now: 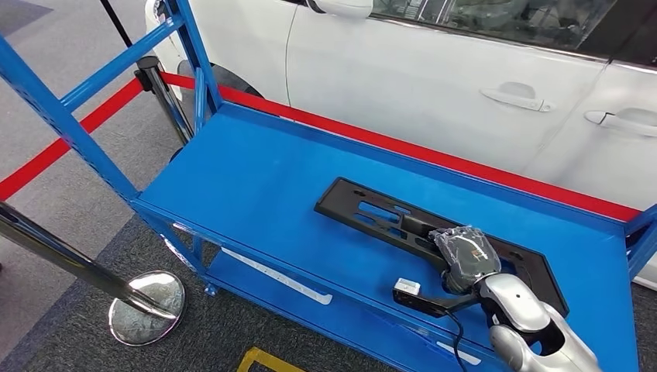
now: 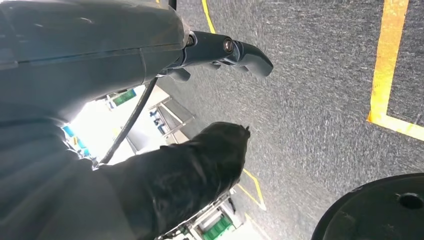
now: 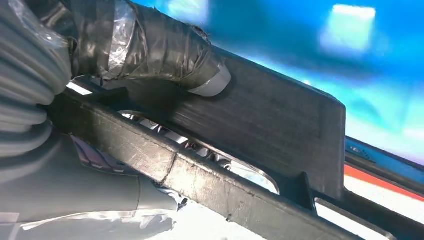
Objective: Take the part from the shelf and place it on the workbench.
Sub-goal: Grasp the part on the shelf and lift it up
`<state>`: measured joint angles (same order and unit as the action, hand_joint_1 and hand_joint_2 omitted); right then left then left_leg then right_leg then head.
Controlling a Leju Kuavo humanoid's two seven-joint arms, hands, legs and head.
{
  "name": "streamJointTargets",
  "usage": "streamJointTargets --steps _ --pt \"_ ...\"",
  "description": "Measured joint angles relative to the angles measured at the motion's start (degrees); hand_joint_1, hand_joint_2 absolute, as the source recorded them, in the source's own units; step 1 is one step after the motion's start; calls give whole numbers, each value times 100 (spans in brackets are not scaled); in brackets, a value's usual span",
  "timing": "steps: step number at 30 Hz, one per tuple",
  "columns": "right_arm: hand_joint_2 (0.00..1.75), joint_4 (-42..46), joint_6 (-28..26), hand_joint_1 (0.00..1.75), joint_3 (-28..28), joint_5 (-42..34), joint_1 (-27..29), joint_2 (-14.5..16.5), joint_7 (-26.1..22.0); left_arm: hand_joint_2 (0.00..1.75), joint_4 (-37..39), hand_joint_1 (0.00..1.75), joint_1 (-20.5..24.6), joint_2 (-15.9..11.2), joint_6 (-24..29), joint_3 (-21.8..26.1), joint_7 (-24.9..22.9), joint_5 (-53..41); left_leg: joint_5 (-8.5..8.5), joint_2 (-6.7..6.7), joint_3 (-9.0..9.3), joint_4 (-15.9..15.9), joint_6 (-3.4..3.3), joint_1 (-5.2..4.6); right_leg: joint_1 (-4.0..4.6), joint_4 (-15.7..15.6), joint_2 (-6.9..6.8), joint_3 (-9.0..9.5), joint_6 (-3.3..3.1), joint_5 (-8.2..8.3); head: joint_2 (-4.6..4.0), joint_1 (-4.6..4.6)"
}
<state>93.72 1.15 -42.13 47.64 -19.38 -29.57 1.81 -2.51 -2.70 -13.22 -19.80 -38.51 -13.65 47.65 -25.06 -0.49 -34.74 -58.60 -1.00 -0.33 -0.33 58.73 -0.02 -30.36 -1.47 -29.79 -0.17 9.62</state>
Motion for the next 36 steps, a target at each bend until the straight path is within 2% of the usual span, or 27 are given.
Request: streamJointTargets --steps 3,8,12,14,18,21,22,23,25,26,27,28,29,30,32,33,34,36 --pt "175 183 -142 175 80 -66 95 45 -84 175 2 0 4 2 63 0 27 23 0 1 0 0 0 1 1 0 -1 0 0 0 0 0" --pt "175 496 -761 175 320 -164 359 131 -455 175 46 0 1 4 240 -1 193 104 0 0 1 1 0 3 2 0 -1 -1 0 -1 0 0" --pt "175 829 -1171 175 526 -369 612 168 -862 175 66 0 6 3 239 -13 118 103 -10 -5 -2 -5 -8 -3 -6 -5 -5 1 8 -4 0 0" --pt "175 938 -1216 175 595 -347 664 186 -852 175 73 0 8 0 234 -29 48 104 -23 -4 -1 -15 -23 -11 -18 -11 0 4 14 -4 0 0" --pt "175 977 -1216 175 698 -225 735 187 -787 175 75 0 8 -7 254 -61 -7 106 -45 -5 0 -38 -66 -32 -41 -13 0 17 61 -14 0 0" --pt "175 1004 -1244 175 711 -85 753 172 -852 175 78 0 10 -18 253 -110 -16 103 3 5 28 28 -133 -19 -42 -16 6 35 122 -20 0 0" --pt "175 1011 -1257 175 715 -74 756 158 -880 175 79 0 16 -21 244 -127 -20 103 36 13 48 80 -163 0 -39 55 7 12 137 -97 0 0" --pt "175 1015 -1271 175 720 -75 758 143 -911 175 79 0 23 -21 236 -137 -26 103 65 22 64 130 -188 20 -35 244 10 -64 148 -245 0 -1" --pt "175 1017 -1293 175 724 -113 774 120 -999 175 79 0 29 -22 222 -148 -44 103 87 30 65 156 -211 32 -48 938 10 -376 168 -652 0 -1" --pt "175 1017 -1296 175 725 -143 792 116 -1033 175 79 0 29 -22 221 -151 -50 103 87 30 52 148 -211 33 -57 1305 11 -546 181 -796 0 -1" --pt "175 1017 -1295 175 725 -169 812 116 -1059 175 79 0 29 -22 221 -154 -56 103 87 31 39 135 -210 37 -69 1523 9 -650 196 -828 0 0" --pt "175 1017 -1295 175 725 -188 829 113 -1075 175 79 0 29 -22 221 -155 -58 103 85 30 23 115 -207 44 -85 1537 7 -656 212 -744 0 0" --pt "175 1017 -1294 175 725 -199 837 109 -1086 175 79 0 29 -22 219 -157 -61 103 80 29 6 85 -197 56 -105 1312 5 -545 229 -558 0 0" --pt "175 1017 -1293 175 725 -216 839 102 -1100 175 79 0 29 -21 217 -160 -63 103 70 27 -15 41 -177 70 -130 919 4 -349 250 -350 0 0" --pt "175 1029 -1274 175 724 -303 841 86 -1157 175 79 0 31 -29 211 -173 -68 104 61 10 -65 -41 -103 79 -126 300 26 -28 252 -84 0 0" --pt "175 1044 -1257 175 723 -368 841 77 -1199 175 79 0 31 -33 209 -180 -74 106 70 1 -86 -72 -58 76 -114 163 40 28 234 -48 0 0" --pt "175 1067 -1235 175 721 -430 843 70 -1242 175 79 0 31 -38 207 -187 -81 109 94 -9 -105 -80 -12 69 -93 166 55 11 203 -39 0 0" --pt "175 1125 -1193 175 711 -512 840 57 -1318 175 79 0 22 -48 205 -195 -97 116 126 -19 -148 -95 67 76 -103 147 49 -64 113 15 0 0"
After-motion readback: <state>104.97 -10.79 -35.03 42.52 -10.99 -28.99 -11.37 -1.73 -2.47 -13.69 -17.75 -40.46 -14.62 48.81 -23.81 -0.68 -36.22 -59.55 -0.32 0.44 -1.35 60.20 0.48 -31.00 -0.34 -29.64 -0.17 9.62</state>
